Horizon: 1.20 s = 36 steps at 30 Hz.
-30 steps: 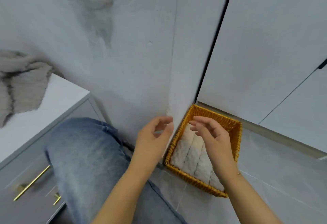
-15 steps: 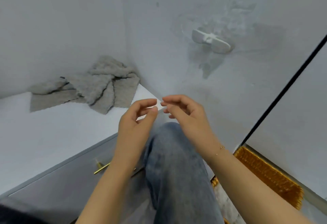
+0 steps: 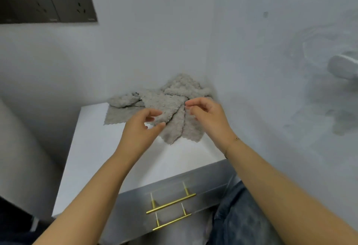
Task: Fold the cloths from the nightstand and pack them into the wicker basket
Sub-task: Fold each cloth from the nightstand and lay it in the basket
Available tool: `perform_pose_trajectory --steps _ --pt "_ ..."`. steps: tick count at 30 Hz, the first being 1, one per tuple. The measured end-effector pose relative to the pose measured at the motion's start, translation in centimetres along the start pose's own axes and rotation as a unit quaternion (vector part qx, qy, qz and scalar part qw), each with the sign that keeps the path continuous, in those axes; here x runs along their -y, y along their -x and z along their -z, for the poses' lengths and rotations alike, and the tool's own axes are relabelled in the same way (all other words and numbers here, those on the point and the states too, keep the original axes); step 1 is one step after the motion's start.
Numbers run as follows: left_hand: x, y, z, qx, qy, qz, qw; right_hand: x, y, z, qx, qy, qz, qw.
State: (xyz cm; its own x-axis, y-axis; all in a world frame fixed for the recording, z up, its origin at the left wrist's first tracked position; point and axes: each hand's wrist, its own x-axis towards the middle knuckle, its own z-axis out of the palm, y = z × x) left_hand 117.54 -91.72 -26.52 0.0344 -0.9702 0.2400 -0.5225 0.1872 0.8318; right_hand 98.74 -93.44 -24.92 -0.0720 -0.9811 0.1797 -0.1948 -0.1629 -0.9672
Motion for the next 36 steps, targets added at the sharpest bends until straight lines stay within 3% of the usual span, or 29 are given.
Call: perform_pose_trajectory --steps 4,7,14,16,21,26,31,36 --pt "1.4 -1.6 -1.2 0.076 -0.108 -0.094 0.987 -1.7 -3.7 -0.2 0.015 0.034 0.011 0.999" --pt "2.2 -2.6 -2.8 0.118 -0.172 -0.106 0.972 -3.3 -5.1 0.1 0.009 0.065 0.009 0.998" --pt "2.9 -3.5 -4.1 0.083 -0.239 -0.107 0.962 -3.9 -5.7 0.6 0.020 0.132 0.046 0.990" --pt "2.5 -4.0 -3.8 0.064 -0.209 -0.083 0.972 -3.9 -5.6 0.5 0.022 0.138 0.061 0.988" --pt "-0.6 -5.4 -1.6 0.012 0.018 -0.003 1.000 -3.7 -4.2 0.3 0.080 0.217 0.146 0.962" --pt "-4.6 -5.9 0.6 0.018 0.090 0.006 0.996 -3.8 -3.1 -1.7 -0.030 0.245 0.136 0.959" --pt "-7.0 -5.7 2.5 0.029 0.140 0.003 0.990 -3.5 -3.6 -2.9 -0.049 0.134 0.109 0.984" --pt "-7.1 -6.0 4.6 0.036 0.197 0.026 0.979 -3.5 -4.3 -3.4 -0.093 0.107 0.145 0.979"
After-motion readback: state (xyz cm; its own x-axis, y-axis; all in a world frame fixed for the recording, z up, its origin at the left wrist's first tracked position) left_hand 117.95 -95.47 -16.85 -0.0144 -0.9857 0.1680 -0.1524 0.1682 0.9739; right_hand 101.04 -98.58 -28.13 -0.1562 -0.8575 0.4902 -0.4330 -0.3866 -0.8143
